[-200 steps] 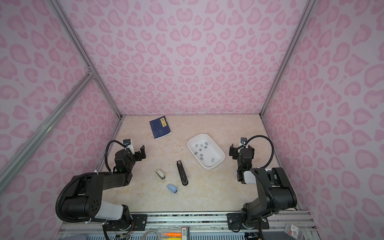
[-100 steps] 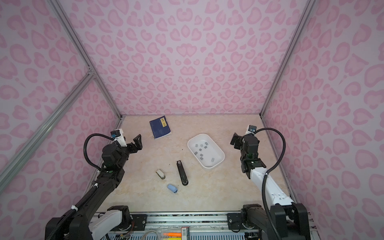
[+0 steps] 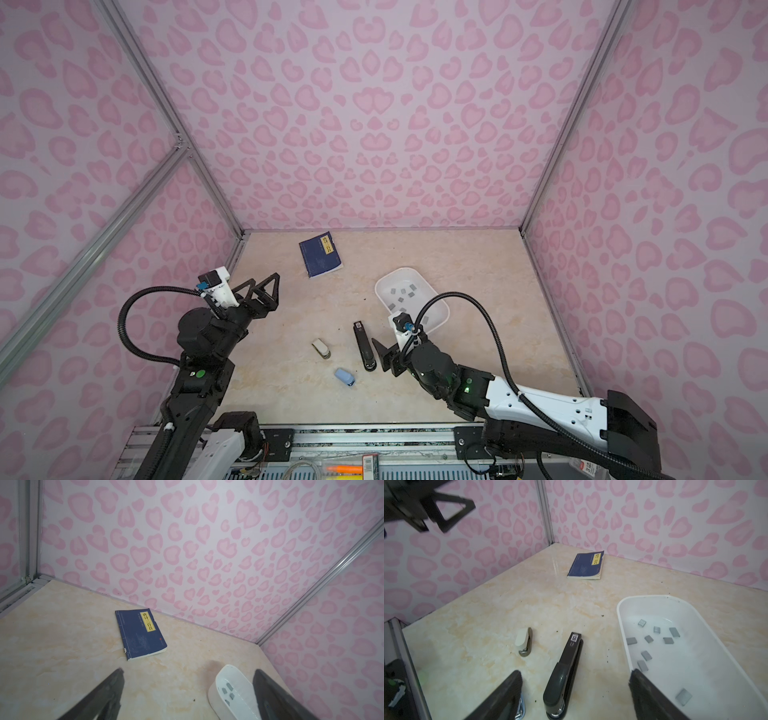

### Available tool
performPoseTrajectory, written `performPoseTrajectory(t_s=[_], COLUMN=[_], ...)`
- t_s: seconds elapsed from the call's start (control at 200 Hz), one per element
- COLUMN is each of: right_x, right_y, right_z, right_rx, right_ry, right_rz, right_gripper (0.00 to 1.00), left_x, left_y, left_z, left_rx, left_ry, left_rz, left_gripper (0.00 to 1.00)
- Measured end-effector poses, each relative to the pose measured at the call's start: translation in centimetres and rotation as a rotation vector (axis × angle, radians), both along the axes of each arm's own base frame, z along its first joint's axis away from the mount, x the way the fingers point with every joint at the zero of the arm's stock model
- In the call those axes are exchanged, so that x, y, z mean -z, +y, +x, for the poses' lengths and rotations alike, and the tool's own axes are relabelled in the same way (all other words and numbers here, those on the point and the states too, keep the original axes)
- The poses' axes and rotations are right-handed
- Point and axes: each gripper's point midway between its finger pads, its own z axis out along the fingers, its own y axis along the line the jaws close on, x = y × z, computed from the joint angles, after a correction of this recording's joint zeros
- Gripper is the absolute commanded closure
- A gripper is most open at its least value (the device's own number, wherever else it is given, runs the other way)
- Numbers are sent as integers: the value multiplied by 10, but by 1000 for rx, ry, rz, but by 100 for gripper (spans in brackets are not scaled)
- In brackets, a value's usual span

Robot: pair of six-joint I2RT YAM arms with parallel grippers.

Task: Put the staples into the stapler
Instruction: 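Move the right gripper over the black stapler while the left gripper approaches it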

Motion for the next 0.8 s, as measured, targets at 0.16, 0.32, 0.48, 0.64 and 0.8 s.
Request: performPoseTrajectory(t_s=[0.16,0.32,0.48,0.64,0.8], right_x=[53,89,116,135,148], right_y=[12,17,25,38,42], right_z=[-26,-34,-28,-20,-10], right_rx=[-46,-43,-17,4,31], right_ry=[37,46,51,45,47], right_rz=[-128,-217,-285,-322,-339], right_gripper=[15,11,8,8,10], left_x=[3,10,26,47,60], left_y=[-9,-39,-71,-88,-103], left_z=[-7,-26,-39,-36,-38], left_rx=[53,200,315,363,416], left_ry=[39,32,22,67,90], left_rz=[-18,-13,75,140,188], left_gripper=[2,2,2,2,2])
